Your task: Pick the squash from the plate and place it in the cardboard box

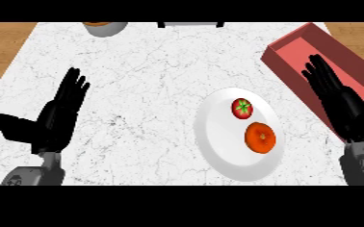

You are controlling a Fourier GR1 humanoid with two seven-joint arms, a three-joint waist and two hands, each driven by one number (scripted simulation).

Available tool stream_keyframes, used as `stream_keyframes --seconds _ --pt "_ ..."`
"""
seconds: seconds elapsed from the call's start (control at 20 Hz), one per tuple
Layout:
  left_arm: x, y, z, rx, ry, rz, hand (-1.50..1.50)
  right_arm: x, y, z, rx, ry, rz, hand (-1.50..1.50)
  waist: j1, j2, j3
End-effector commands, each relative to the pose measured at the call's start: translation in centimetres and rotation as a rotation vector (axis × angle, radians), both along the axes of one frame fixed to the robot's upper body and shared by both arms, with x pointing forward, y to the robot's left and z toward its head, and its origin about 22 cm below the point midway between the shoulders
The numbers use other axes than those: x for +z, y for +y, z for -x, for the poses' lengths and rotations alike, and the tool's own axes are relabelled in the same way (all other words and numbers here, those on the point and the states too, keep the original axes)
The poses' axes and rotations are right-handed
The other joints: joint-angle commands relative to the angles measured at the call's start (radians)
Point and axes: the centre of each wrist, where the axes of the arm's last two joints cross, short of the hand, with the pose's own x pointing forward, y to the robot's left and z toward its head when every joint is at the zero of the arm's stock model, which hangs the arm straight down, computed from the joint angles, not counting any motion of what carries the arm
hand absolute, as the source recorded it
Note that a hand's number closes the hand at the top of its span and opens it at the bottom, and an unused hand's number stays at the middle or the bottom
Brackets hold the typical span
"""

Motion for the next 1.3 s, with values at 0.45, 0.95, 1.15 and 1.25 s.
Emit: stream_keyframes --seconds 0.45,0.95,1.15,1.25 --pt "1.4 5.0 1.9 0.023 0.120 -0.073 0.00 0.7 -2.4 5.9 -0.493 -0.417 0.104 -1.50 -0.014 0.015 -0.008" --pt "2.8 4.9 0.9 0.021 0.114 -0.054 0.00 4.3 0.1 11.9 -0.151 -0.279 0.590 -1.50 -0.018 0.021 -0.015" --pt "2.3 4.9 1.5 0.004 0.117 -0.078 0.00 5.8 0.2 12.1 -0.151 -0.102 0.860 -1.50 0.003 0.025 -0.017" --pt "2.0 4.8 1.6 -0.017 0.116 -0.060 0.00 7.7 0.2 11.5 -0.130 -0.016 0.971 -1.50 0.017 0.027 -0.018"
